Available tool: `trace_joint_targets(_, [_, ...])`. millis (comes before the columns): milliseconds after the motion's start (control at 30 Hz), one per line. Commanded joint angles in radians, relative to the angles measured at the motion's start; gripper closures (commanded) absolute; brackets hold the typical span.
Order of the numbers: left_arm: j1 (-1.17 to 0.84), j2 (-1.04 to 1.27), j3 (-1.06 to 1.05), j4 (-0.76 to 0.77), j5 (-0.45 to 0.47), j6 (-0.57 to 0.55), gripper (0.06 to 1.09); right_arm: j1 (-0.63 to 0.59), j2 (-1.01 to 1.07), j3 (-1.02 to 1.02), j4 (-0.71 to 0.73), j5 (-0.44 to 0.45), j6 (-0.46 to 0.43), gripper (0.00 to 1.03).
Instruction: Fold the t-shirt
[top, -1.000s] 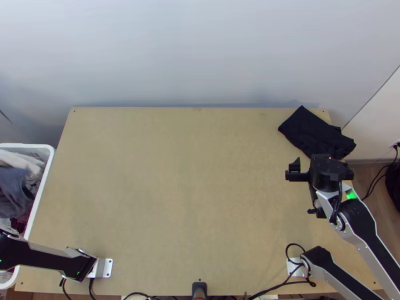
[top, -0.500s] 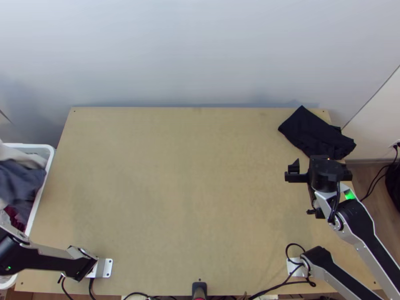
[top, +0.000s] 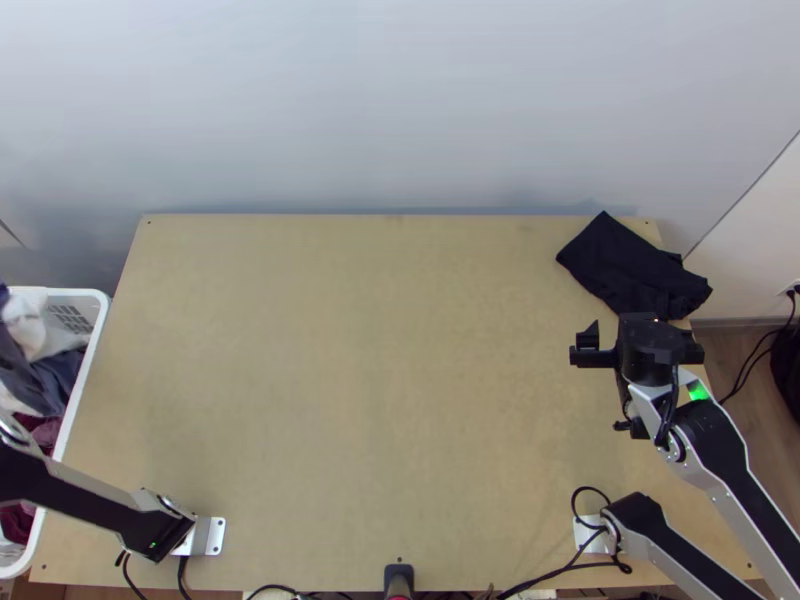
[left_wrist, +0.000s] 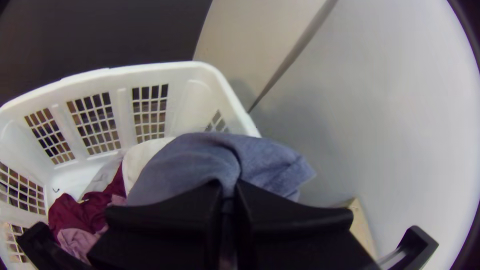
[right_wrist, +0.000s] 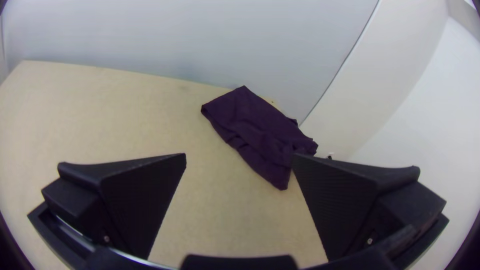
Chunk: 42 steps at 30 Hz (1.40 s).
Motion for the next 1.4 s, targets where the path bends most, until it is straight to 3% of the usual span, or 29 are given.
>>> trace_joint_targets(0, [0.023, 0.252, 0.039, 0.091, -0.077, 0.012, 1.0, 0.001, 0.001, 0.0, -0.022, 0.0, -0.001, 0.05])
trace_joint_targets(67, [0.022, 0.305, 0.04, 0.089, -0.076, 0.043, 0.8, 0.002, 0.001, -0.001, -0.025, 0.0, 0.001, 0.05])
trace_joint_targets(167, [0.019, 0.344, 0.037, 0.053, -0.076, 0.049, 0.61, 0.002, 0.006, 0.0, -0.025, -0.002, 0.001, 0.05])
trace_joint_targets(533, [0.048, 0.373, 0.065, 0.014, -0.072, 0.04, 0.58, 0.002, 0.027, 0.0, -0.017, -0.002, 0.004, 0.05])
trace_joint_targets(633, [0.056, 0.386, 0.076, 0.013, -0.072, 0.045, 0.59, 0.002, 0.032, 0.002, -0.014, -0.003, 0.002, 0.05])
trace_joint_targets(800, [0.059, 0.357, 0.064, 0.019, -0.071, 0.035, 0.94, 0.002, 0.032, -0.001, -0.016, -0.003, 0.002, 0.05])
trace_joint_targets(1100, [0.056, 0.259, 0.027, 0.011, -0.072, 0.048, 0.96, 0.002, 0.032, -0.012, -0.014, -0.005, 0.005, 0.05])
trace_joint_targets(1167, [0.059, 0.242, 0.021, 0.011, -0.072, 0.048, 1.04, 0.002, 0.03, -0.014, -0.014, -0.005, 0.007, 0.05])
trace_joint_targets(1367, [0.062, 0.136, -0.019, 0.01, -0.072, 0.043, 1.04, 0.004, 0.032, -0.015, -0.014, -0.007, 0.007, 0.05])
